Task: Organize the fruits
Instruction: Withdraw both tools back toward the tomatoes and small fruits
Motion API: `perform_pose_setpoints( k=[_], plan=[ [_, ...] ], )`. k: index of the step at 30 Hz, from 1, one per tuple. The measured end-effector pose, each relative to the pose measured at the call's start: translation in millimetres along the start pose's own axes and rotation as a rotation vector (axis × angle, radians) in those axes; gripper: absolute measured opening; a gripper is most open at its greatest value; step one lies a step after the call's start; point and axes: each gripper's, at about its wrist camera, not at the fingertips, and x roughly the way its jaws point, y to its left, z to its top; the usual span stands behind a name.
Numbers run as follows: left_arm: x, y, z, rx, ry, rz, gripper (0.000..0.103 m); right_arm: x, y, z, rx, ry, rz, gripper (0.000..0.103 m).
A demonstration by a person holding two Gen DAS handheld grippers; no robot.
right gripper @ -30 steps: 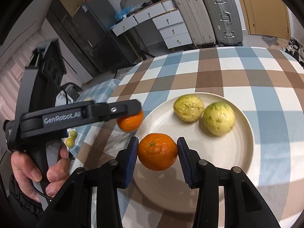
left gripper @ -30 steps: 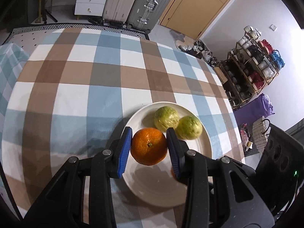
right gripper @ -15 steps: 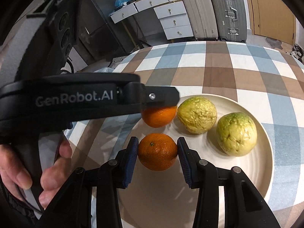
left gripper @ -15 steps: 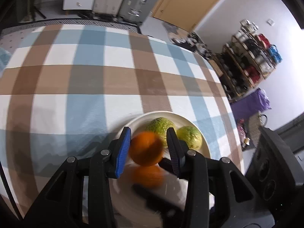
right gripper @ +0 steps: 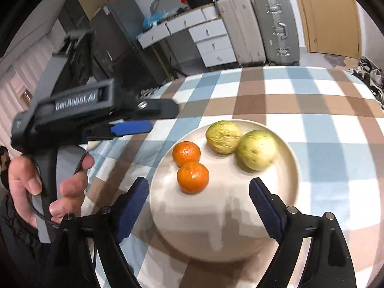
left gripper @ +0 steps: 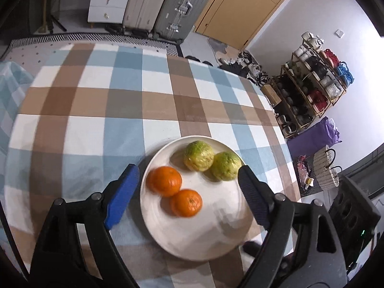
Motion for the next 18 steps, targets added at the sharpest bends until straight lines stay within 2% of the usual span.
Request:
perform_pose_setpoints(
  k=[11,13,15,18],
  plan=[
    [-101,-42,-62,0.119,-0.187,0.160,0.085,-89,10,-22,0.050,-0.158,-0.009,0.094],
    [-118,-48,-77,0.137,-0.219,0.186,0.090,-101,15,-27,0.047,-0.168,-0.016,0.094],
    [-133,-53,-91,0.148,-0.246,0.205,0.099,-109,20,-30,0.040,-0.172,-0.017,0.094],
    [-155,-61,-113,0.170,-0.293,0.233,0.101,-125,27,-38,0.027,-0.190,-0.020,0.095]
  ],
)
